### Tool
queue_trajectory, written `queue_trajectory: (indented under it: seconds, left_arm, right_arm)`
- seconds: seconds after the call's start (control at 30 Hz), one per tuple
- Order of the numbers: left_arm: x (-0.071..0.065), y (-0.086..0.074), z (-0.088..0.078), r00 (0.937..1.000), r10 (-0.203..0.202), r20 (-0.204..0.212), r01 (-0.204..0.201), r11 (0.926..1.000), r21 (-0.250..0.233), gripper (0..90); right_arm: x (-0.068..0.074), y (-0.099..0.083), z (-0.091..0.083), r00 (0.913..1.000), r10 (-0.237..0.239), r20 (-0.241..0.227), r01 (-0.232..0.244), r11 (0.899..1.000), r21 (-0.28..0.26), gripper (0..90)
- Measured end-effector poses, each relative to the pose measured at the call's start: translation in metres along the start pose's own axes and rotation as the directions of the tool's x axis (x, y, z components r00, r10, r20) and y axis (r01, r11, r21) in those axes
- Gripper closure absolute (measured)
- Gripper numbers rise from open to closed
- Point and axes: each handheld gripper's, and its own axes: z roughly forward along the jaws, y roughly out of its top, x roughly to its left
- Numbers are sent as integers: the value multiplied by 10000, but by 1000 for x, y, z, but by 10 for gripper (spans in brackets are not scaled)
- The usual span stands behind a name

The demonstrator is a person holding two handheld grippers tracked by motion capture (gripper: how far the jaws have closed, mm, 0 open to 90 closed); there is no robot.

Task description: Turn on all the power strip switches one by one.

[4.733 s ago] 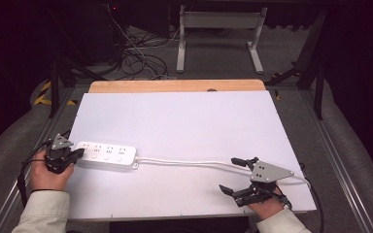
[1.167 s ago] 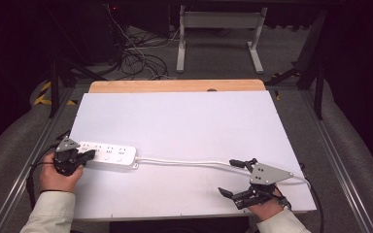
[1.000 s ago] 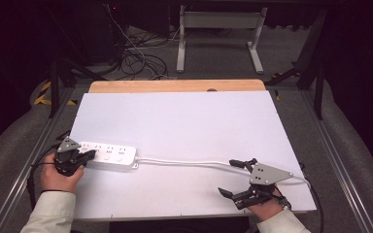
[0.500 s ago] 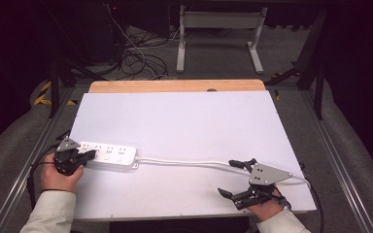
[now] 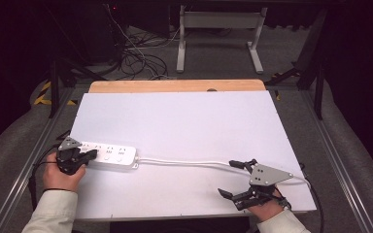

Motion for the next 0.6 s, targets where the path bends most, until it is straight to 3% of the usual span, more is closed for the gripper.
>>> queue_trajectory:
  seconds: [0.07,0.33,0.43,0.5,0.53,0.6]
  left_arm:
    - [2,-2,0,9997,-229,114,230,9997,-88,900]
    - [4,-6,-1,9984,-478,306,485,9986,-230,900]
    - [-6,-2,-4,9994,8,-334,-15,9998,-187,900]
    - [-7,0,-6,9991,85,-419,-93,9997,-204,900]
    - [-8,5,-14,9996,65,-293,-85,9977,-678,900]
    - [-10,11,-22,9999,93,-108,-104,9944,-1048,900]
  right_arm:
    - [0,0,0,10000,12,1,-12,10000,-2,93]
    - [1,0,-1,10000,-11,-15,11,10000,4,93]
    - [1,0,-1,10000,-18,12,18,10000,15,93]
    - [1,0,0,10000,17,33,-17,10000,4,93]
    - [0,0,0,10000,8,23,-8,10000,8,93]
    - [0,0,1,10000,32,27,-32,10000,47,93]
